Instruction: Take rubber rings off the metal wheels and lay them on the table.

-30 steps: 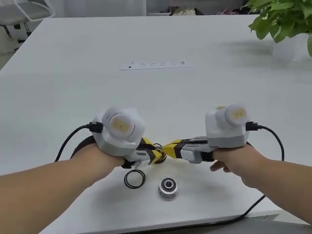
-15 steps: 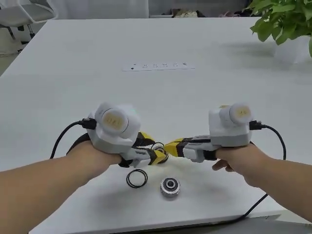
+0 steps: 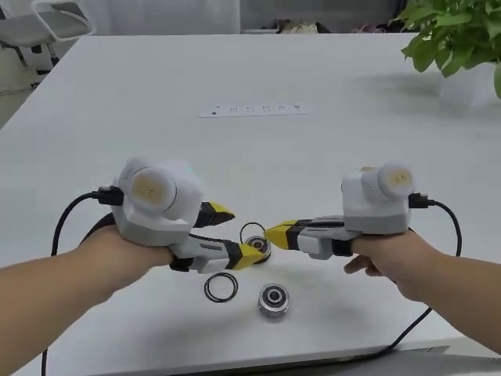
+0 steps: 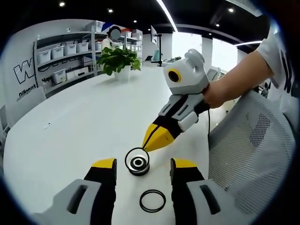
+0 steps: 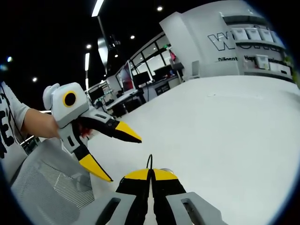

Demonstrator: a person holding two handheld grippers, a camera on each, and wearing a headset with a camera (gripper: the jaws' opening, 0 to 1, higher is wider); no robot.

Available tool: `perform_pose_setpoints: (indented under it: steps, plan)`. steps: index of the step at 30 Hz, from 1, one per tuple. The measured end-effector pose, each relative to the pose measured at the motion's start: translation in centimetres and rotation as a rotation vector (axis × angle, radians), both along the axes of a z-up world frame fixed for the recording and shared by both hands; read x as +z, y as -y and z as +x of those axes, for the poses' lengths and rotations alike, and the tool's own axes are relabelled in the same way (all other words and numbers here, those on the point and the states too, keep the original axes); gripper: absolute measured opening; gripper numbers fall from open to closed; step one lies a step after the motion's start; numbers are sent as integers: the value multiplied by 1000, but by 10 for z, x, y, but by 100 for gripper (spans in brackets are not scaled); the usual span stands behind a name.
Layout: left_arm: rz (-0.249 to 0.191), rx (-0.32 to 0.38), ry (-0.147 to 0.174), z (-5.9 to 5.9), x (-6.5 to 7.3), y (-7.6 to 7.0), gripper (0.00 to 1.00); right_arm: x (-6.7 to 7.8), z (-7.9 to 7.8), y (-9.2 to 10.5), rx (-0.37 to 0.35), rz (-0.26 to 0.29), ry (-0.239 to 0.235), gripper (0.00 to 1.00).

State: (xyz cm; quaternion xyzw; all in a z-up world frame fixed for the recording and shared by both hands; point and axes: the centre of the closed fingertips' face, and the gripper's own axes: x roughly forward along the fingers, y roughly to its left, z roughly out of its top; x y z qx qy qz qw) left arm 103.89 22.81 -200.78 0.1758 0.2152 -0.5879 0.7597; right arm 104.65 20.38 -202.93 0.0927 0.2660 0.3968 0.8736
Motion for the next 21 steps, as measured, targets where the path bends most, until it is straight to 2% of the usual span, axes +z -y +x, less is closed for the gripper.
perform_pose_setpoints:
  steps: [6,11,17,20,21]
  plan:
    - [-22,5,1,-7,12,-13,52,7,-3,-2,4,15,8,0]
    - [-51,24,0,-8,23,-20,56,14,-6,-5,8,31,14,0]
    - [-81,29,9,-14,39,-28,65,21,-10,-9,17,44,19,0]
    - [-87,29,15,-18,43,-33,67,23,-12,-10,20,49,19,0]
    - [-86,29,7,-20,44,-35,68,25,-12,-11,21,52,20,0]
